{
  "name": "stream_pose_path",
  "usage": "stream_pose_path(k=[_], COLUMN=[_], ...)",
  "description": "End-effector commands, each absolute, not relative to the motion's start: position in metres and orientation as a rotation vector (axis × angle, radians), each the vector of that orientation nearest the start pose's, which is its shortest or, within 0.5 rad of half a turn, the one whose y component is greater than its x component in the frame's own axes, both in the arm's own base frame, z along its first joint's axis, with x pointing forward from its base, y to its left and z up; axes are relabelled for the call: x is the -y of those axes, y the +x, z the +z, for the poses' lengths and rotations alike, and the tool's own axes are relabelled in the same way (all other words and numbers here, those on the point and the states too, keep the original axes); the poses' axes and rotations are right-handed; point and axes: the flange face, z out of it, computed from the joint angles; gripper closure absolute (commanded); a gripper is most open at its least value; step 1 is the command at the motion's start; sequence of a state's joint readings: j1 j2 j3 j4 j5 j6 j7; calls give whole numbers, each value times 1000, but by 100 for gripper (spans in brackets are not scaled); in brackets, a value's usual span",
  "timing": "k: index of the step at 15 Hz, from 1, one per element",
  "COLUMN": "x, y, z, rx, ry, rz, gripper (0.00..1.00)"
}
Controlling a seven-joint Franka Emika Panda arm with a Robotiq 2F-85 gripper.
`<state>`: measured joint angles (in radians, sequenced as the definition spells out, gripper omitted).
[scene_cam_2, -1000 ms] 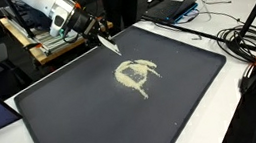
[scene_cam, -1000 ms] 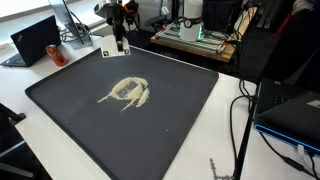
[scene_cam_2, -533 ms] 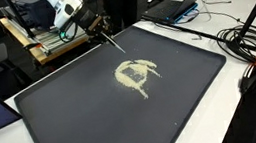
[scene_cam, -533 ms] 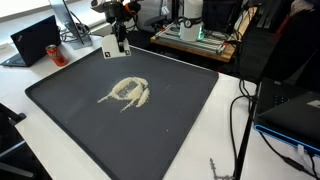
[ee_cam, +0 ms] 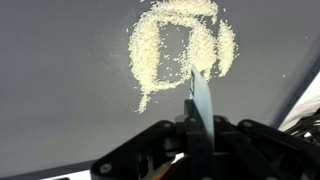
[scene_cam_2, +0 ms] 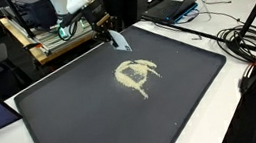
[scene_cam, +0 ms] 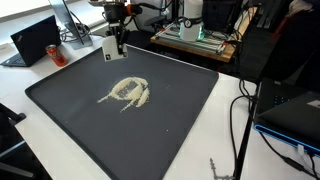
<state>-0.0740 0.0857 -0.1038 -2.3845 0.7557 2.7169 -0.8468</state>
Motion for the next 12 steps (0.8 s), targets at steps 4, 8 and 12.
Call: stream_pose_path(k=[4, 8, 12], x=[98, 109, 103], y=[505, 504, 507], z=[310, 310, 323], rx=[385, 653, 905], ry=[-3091, -3194, -3252], rz=[-601, -505, -421], gripper=[99, 99, 99])
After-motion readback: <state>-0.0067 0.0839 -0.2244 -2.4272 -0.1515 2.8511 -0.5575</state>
